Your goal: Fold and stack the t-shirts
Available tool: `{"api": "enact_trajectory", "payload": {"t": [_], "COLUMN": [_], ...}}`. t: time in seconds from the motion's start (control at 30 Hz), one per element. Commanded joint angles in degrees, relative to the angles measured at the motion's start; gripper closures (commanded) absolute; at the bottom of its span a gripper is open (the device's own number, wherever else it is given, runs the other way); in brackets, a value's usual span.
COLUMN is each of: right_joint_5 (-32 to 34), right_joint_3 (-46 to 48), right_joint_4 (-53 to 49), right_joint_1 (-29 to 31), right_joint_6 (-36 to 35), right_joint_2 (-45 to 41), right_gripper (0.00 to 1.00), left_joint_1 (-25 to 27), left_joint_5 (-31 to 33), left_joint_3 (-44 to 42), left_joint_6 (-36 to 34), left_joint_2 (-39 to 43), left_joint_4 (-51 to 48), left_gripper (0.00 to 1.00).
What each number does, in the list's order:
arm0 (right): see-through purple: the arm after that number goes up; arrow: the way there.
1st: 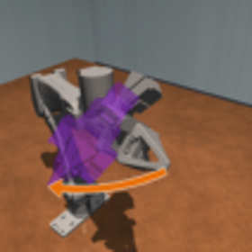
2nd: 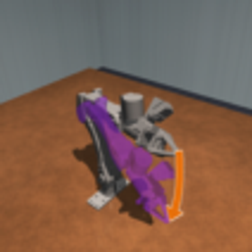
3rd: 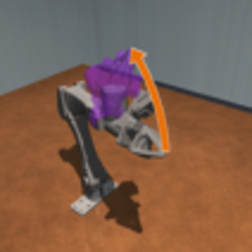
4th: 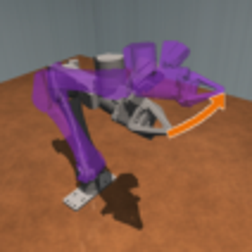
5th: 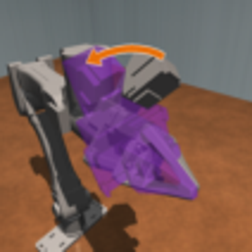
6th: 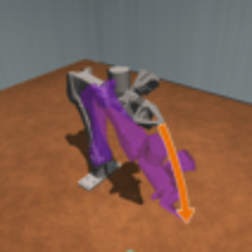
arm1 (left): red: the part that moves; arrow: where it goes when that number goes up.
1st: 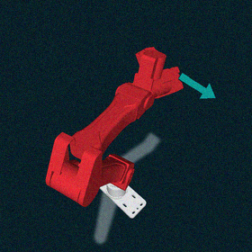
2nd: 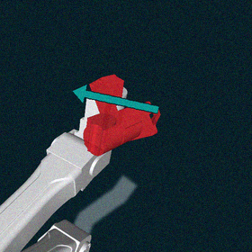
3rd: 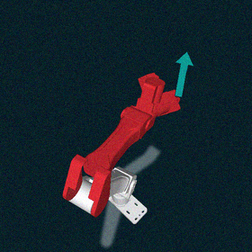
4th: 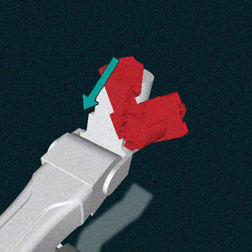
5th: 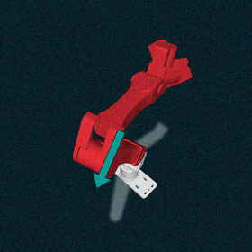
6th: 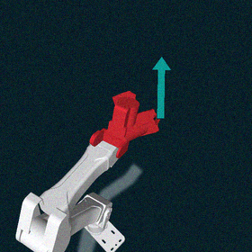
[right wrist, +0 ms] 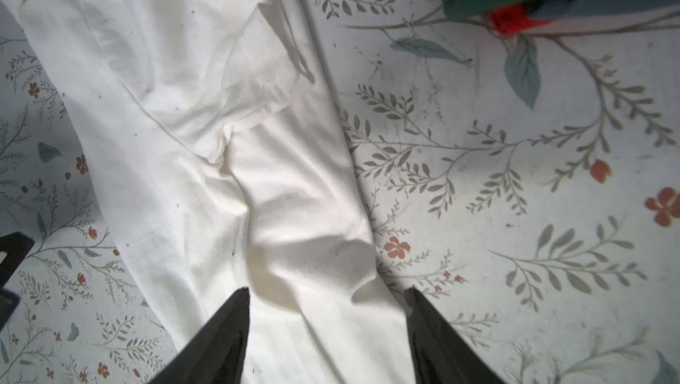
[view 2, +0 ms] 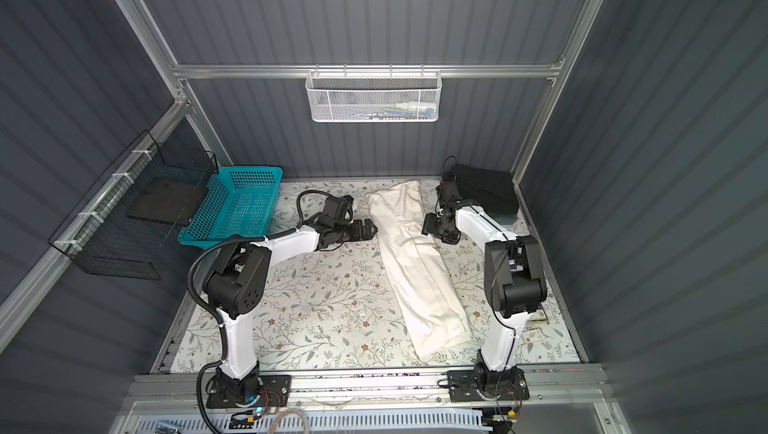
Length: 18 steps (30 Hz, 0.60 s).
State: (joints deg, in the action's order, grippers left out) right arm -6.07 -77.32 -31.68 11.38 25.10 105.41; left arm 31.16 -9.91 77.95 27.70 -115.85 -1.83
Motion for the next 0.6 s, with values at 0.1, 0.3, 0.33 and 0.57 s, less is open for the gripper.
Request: {"api": "enact_trajectory", "payload": {"t": [0.1, 0.3, 0.33, 0.57], "right_joint_5": [2.55, 2.64, 2.55, 2.9], "right_joint_3": [7.5, 11.0, 11.34, 12.02], "right_joint_4": [2.8, 2.72, 2.7, 2.73], "right_joint_1": [-0.04, -0.04, -0.04, -0.06], "right_joint_6": [2.41, 2.56, 2.52, 2.32], "right_joint_2": [-8.99, -12.79, -13.09, -13.89], "right_gripper": [0.27, 0.28, 0.28, 0.29], "left_joint_1": [3.43, 5.86, 6.37, 10.76], "left_joint_5": [-2.12, -1.72, -1.68, -0.66], "left_joint_3": [2.36, 0.52, -0.21, -2.69], "left_joint_6": [0.5, 2.25, 2.59, 4.79], "left_joint_2": [-2.96, -2.12, -1.58, -0.19], "left_joint_4": [-1.8, -2.37, -2.39, -4.89], "left_gripper": [0.13, 0.19, 0.19, 0.28]}}
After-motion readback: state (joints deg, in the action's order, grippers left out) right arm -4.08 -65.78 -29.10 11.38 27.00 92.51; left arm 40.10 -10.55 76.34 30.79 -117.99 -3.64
